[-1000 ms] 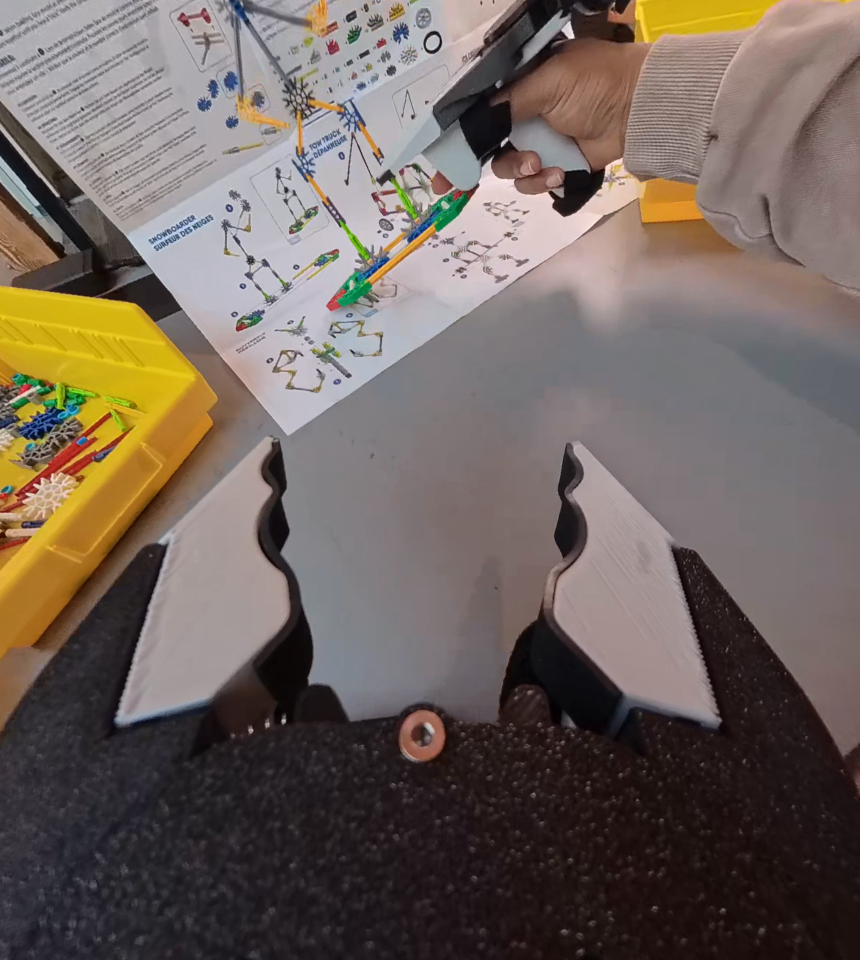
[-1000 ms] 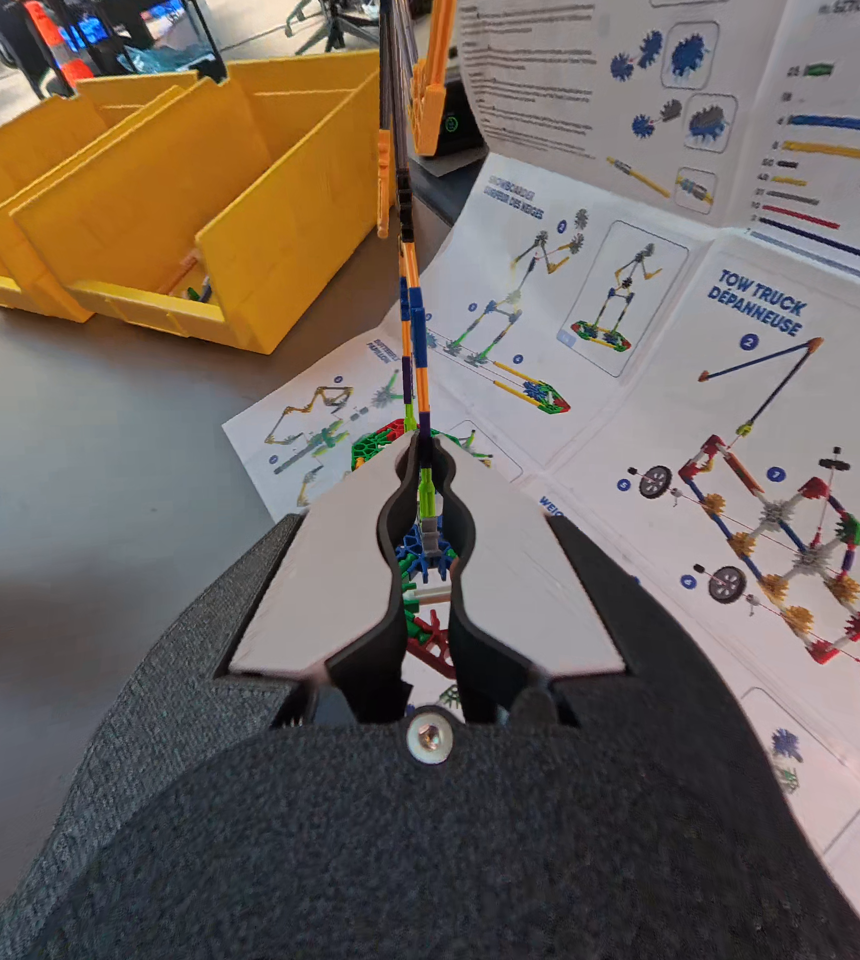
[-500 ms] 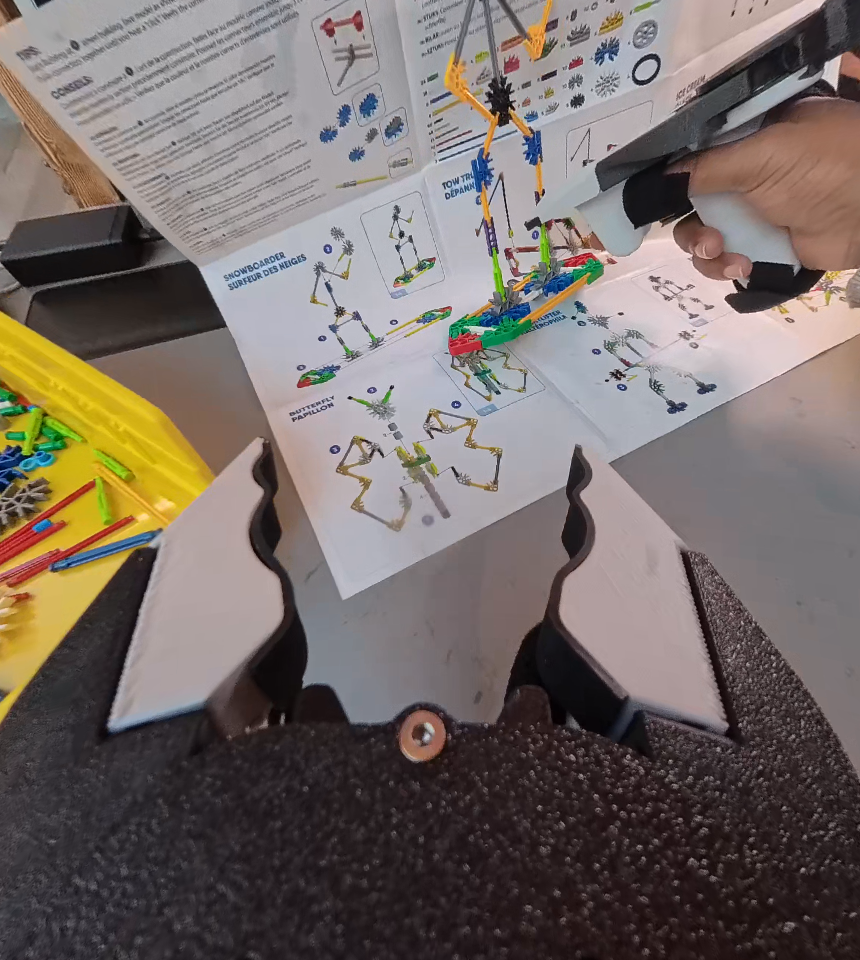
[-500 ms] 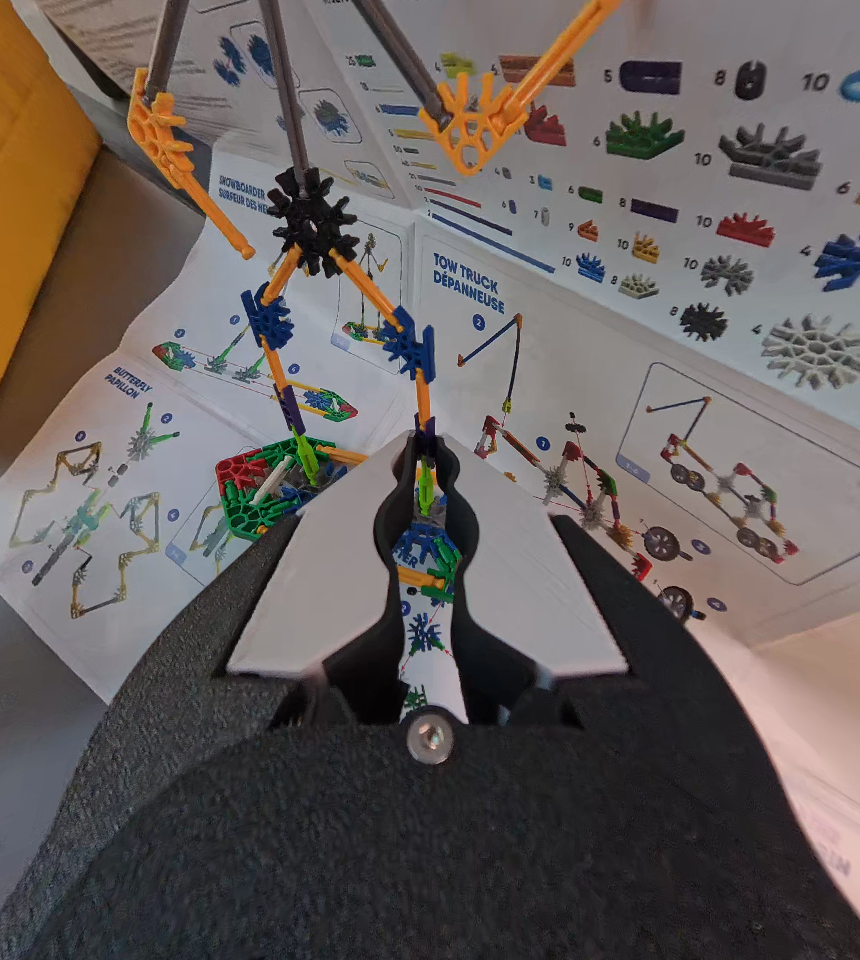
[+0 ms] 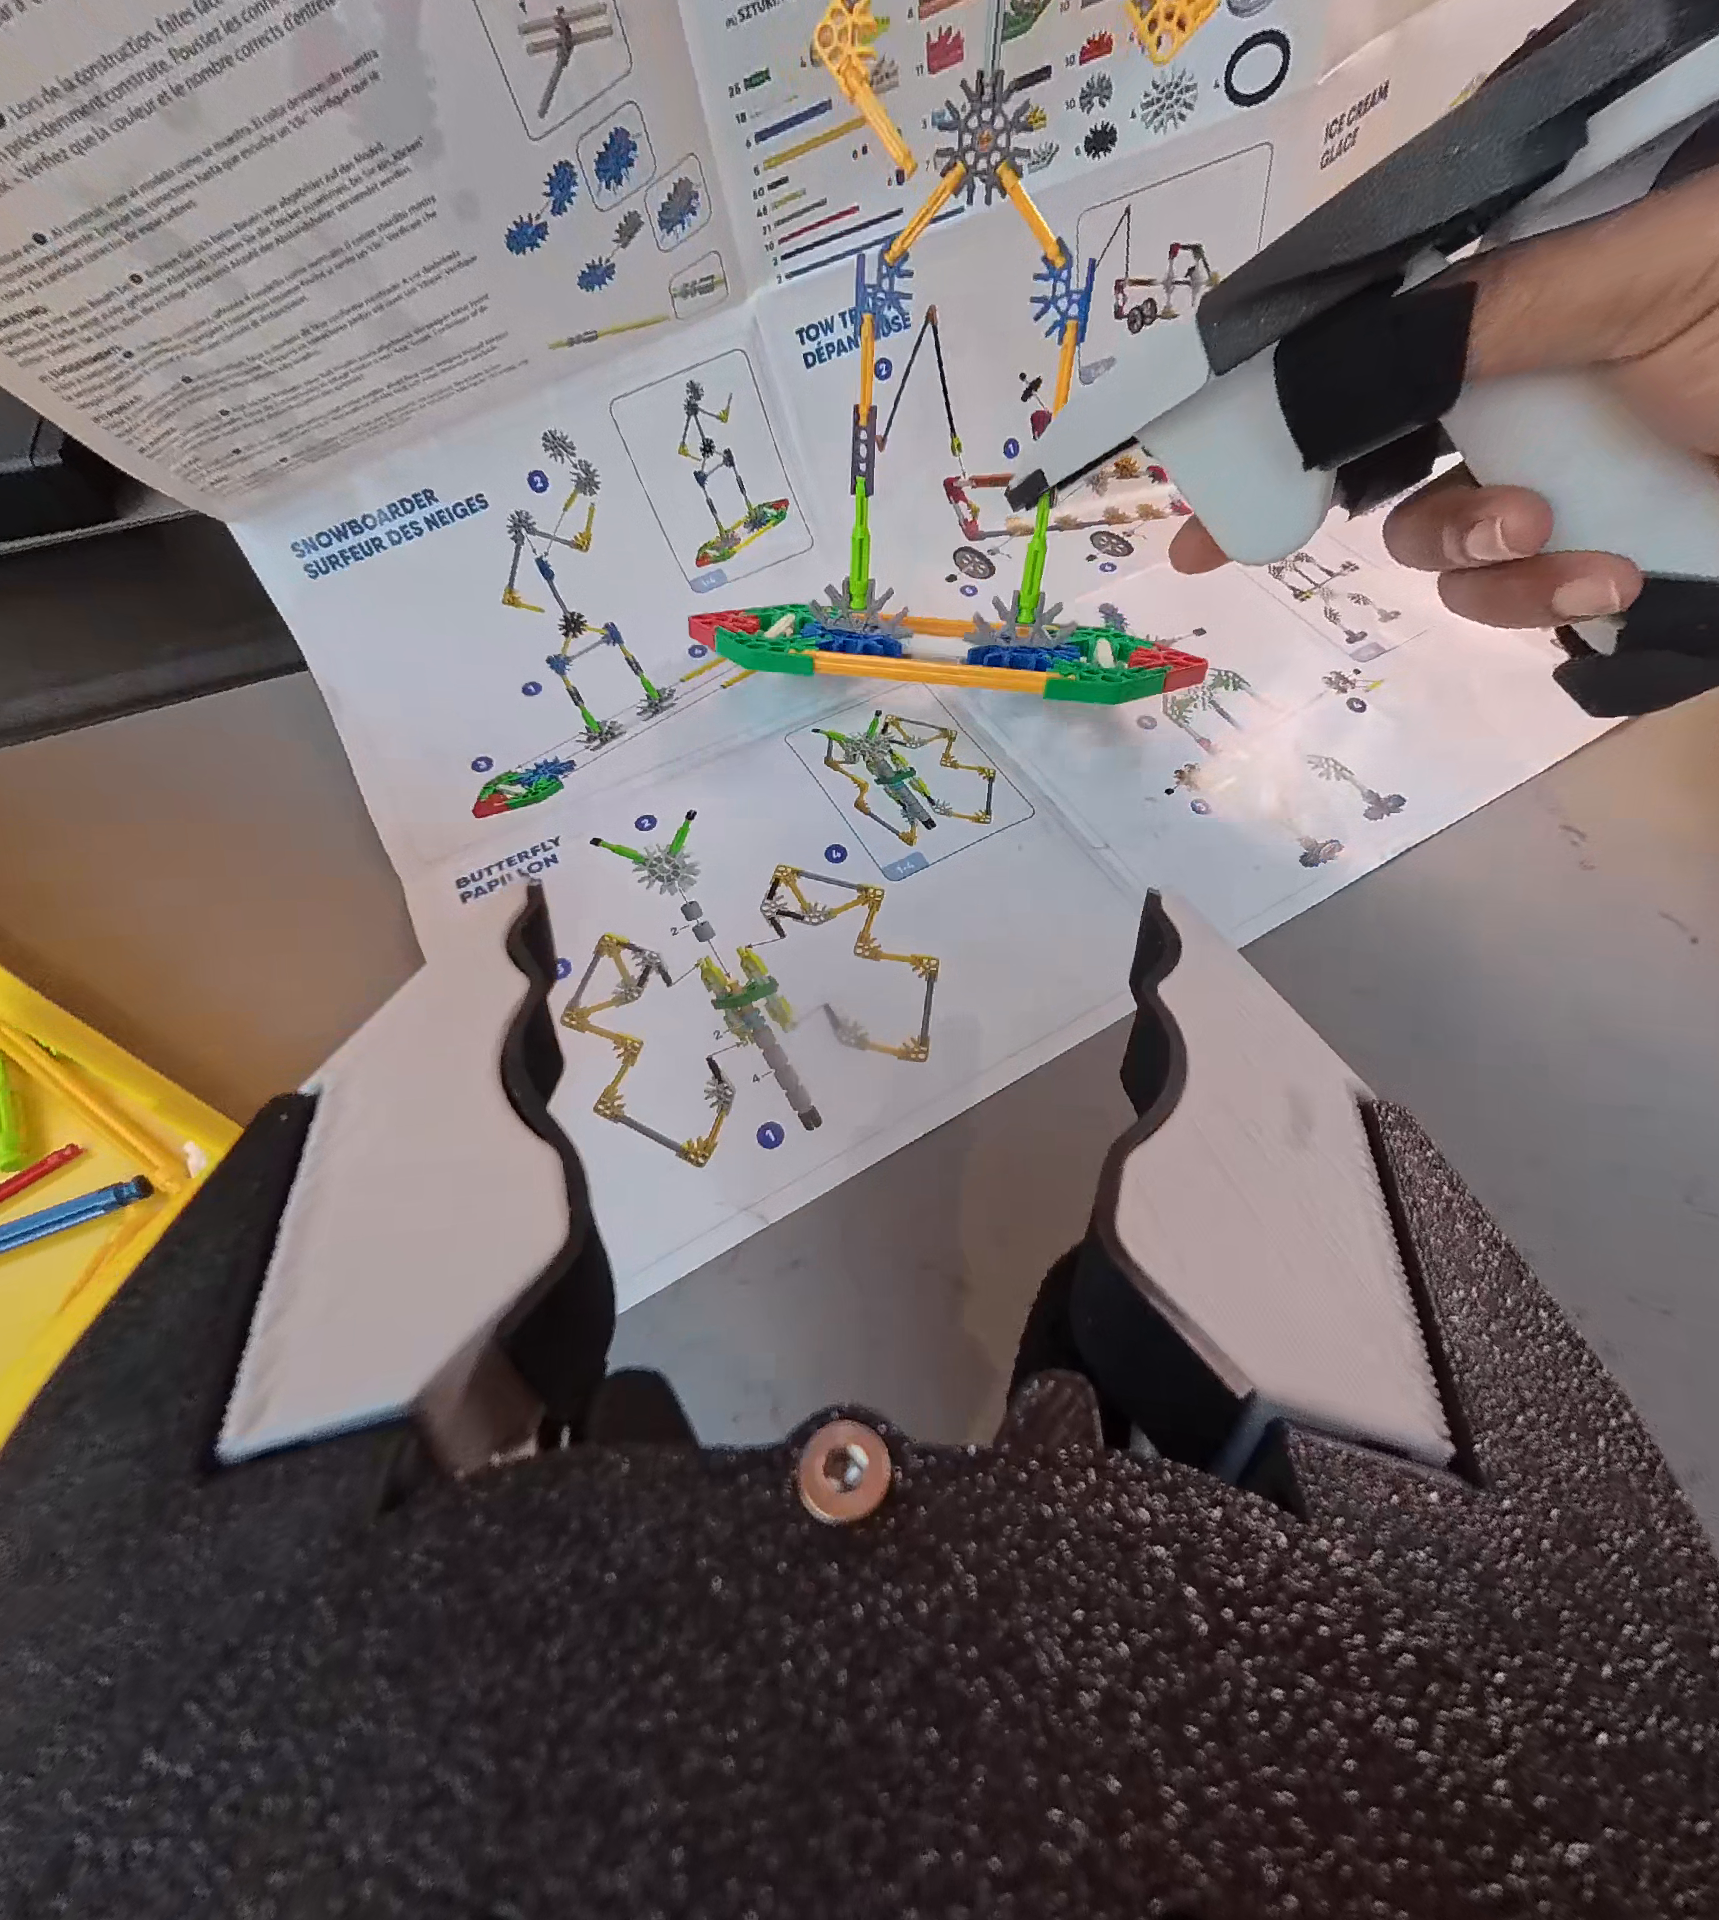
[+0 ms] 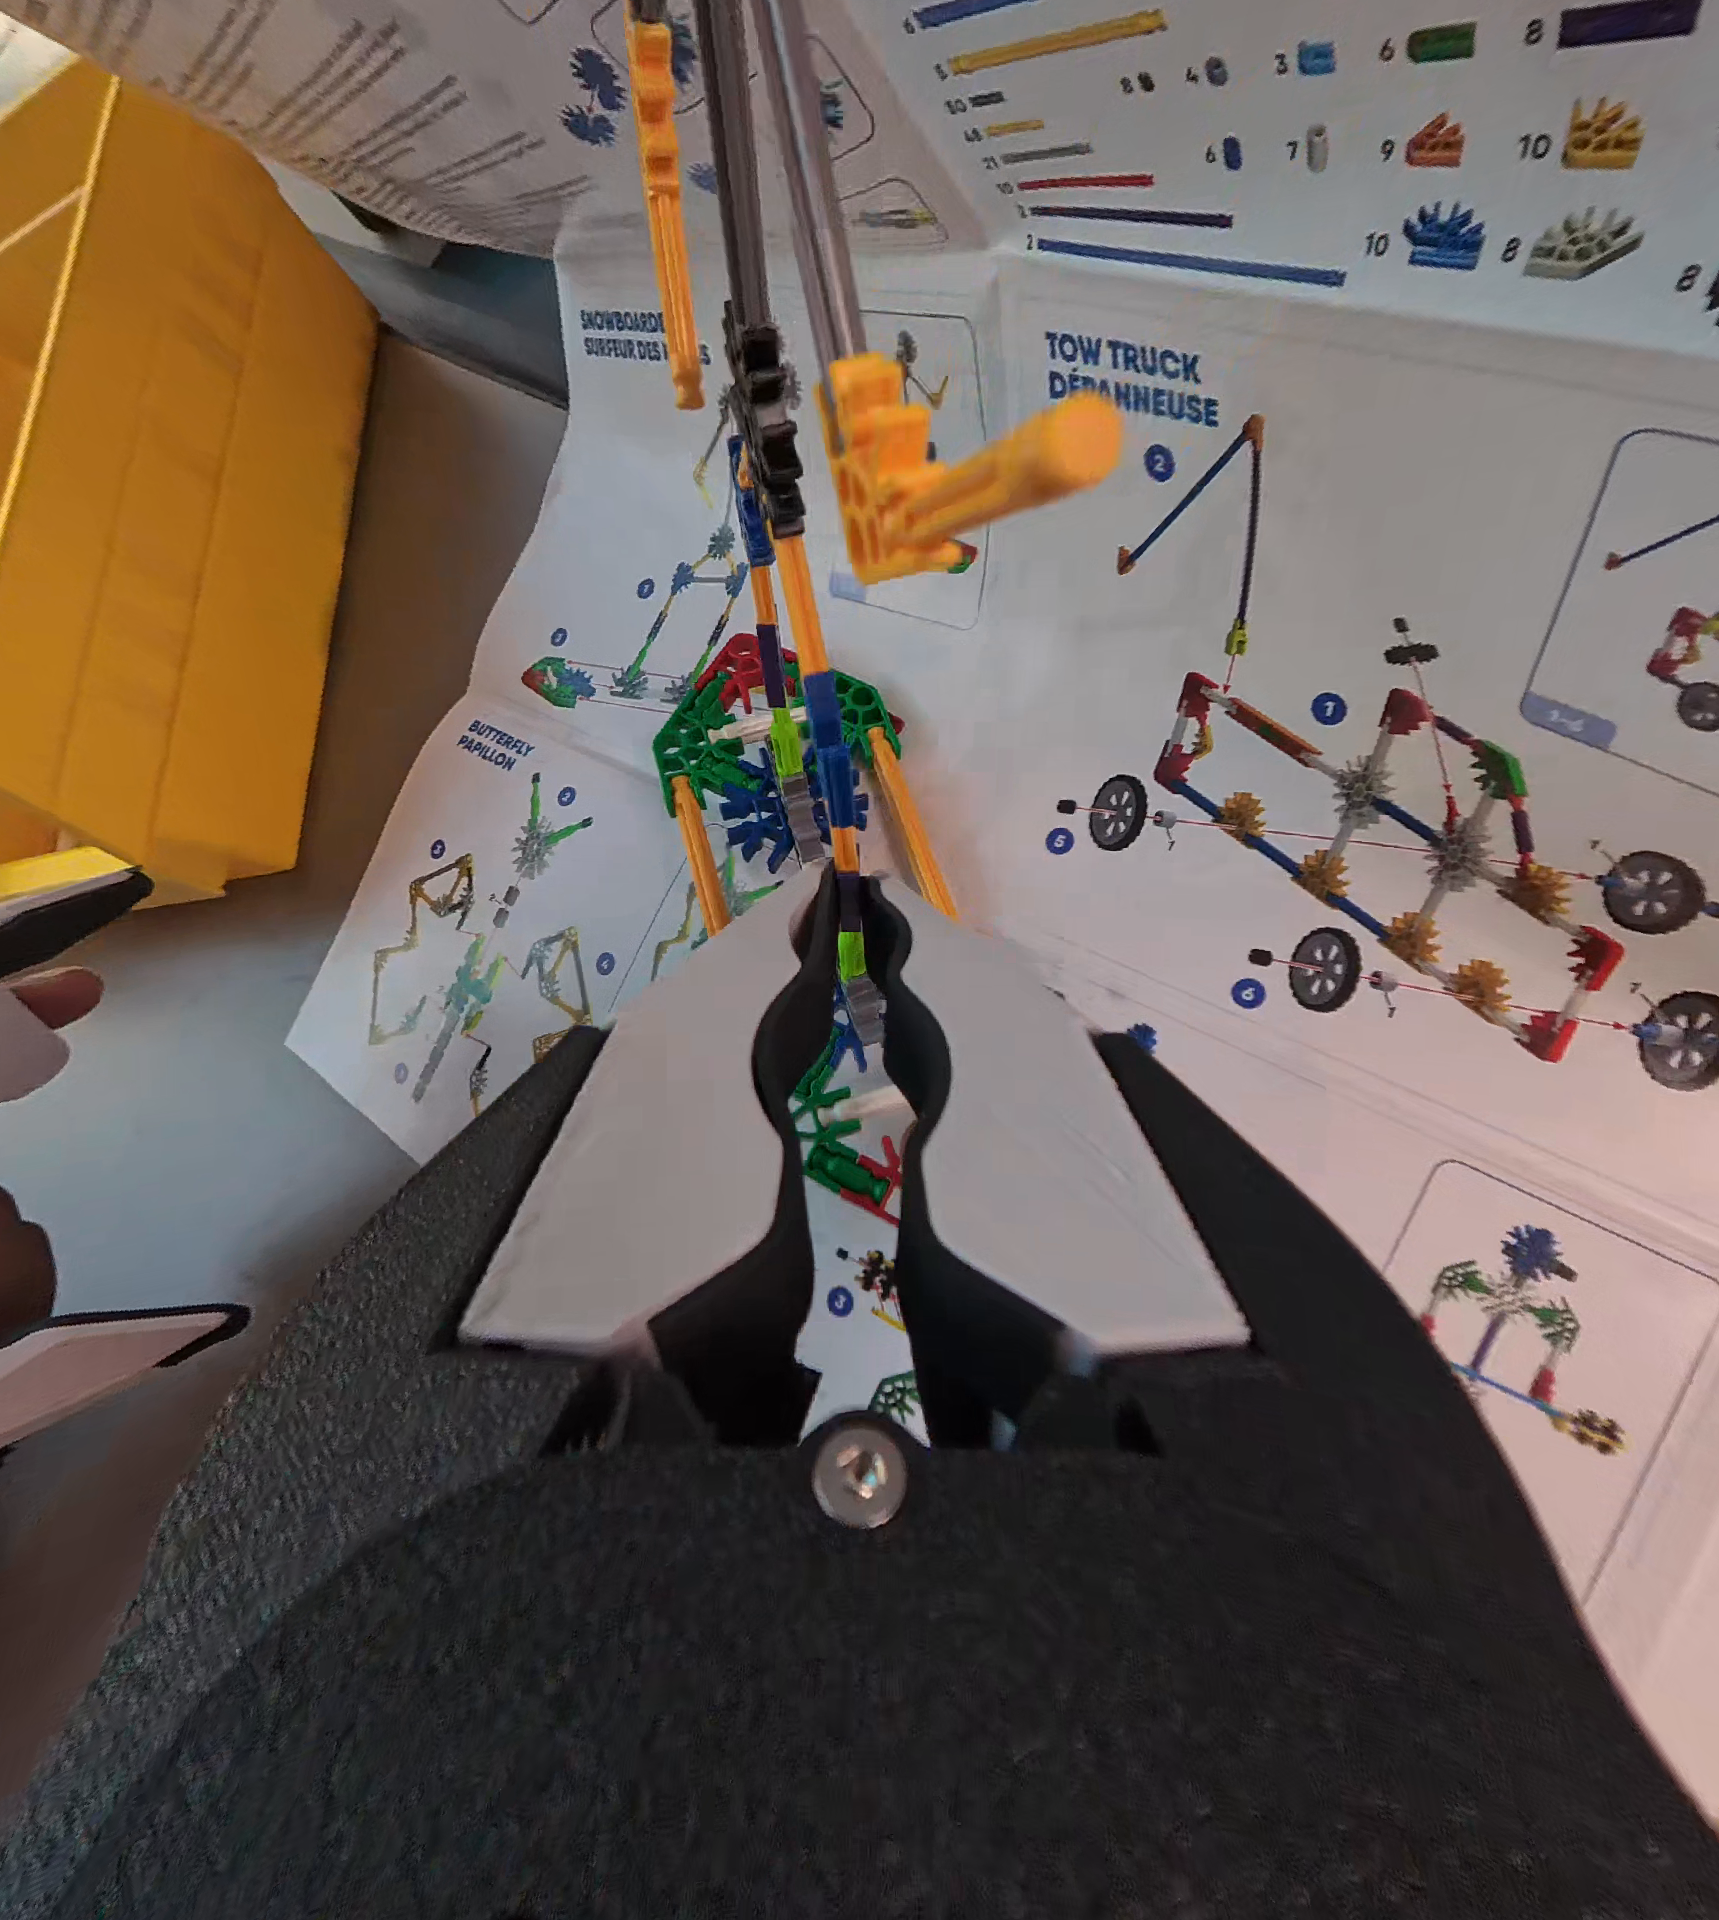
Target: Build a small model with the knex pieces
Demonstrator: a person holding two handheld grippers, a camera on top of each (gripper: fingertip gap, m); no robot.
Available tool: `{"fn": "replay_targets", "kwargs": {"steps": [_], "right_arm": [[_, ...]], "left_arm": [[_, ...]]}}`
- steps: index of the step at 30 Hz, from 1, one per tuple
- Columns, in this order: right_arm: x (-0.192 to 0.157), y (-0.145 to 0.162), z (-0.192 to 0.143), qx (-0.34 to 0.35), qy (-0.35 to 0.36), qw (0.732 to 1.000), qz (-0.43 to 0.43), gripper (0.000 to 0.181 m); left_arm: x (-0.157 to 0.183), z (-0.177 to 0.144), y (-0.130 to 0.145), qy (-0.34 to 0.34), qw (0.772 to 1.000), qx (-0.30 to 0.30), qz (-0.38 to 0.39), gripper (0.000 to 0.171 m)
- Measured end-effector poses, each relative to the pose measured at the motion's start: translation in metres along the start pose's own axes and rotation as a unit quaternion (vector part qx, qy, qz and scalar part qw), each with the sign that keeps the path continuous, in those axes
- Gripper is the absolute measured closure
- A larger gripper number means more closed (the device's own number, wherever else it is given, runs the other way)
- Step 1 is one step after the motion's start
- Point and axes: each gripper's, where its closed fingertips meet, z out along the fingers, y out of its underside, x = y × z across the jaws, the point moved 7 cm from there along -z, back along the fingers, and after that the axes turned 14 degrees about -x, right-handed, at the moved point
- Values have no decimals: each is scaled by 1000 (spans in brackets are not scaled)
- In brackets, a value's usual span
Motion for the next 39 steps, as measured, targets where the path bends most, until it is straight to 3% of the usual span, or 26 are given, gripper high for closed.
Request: {"fn": "replay_targets", "kwargs": {"steps": [7, 14, 25, 39], "right_arm": [[-14, 13, -18, -42, -113, 992, -21, 181], [2, 18, -11, -50, -82, 995, -1, 180], [5, 13, -4, -54, -50, 997, -13, 179], [1, 8, 0, -67, -47, 997, -15, 179]], "left_arm": [[4, 1, 6, 6, 1000, -8, 5, 61], [-2, 6, 8, -11, 1000, -15, 0, 60], [-26, 11, -15, -80, 996, 1, -37, 56], [-33, 7, -25, -83, 995, 15, -46, 59]]}}
